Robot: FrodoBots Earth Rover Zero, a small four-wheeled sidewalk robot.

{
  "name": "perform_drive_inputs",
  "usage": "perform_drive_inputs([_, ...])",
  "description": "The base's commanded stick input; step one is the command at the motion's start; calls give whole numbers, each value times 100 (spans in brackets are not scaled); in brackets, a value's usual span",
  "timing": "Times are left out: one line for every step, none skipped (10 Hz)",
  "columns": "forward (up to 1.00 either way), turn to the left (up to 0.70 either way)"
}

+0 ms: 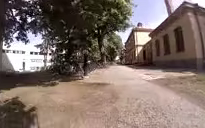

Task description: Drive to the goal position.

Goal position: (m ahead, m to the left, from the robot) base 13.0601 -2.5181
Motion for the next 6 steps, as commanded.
perform_drive_inputs([70,-35])
perform_drive_inputs([70,-35])
perform_drive_inputs([70,-35])
perform_drive_inputs([70,-35])
perform_drive_inputs([70,-35])
perform_drive_inputs([70,-5])
